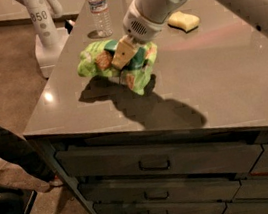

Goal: Move green rice chip bag near sponge

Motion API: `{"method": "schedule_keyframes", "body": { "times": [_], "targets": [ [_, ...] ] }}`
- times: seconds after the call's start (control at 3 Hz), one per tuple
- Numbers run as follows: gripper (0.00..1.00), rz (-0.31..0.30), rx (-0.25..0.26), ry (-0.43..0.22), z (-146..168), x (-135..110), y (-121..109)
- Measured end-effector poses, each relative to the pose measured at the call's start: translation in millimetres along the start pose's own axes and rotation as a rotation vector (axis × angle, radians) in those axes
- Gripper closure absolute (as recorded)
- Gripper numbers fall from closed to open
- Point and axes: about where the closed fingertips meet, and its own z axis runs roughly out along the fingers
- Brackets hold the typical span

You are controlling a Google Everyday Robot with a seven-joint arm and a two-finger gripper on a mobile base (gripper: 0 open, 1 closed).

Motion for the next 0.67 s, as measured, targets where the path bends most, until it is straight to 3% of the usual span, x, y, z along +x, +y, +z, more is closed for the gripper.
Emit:
{"method": "schedule_keyframes", "body": {
  "times": [0.67],
  "targets": [
    [1.00,0.121,0.143,0.017,-43,28,-70]
  ]
}}
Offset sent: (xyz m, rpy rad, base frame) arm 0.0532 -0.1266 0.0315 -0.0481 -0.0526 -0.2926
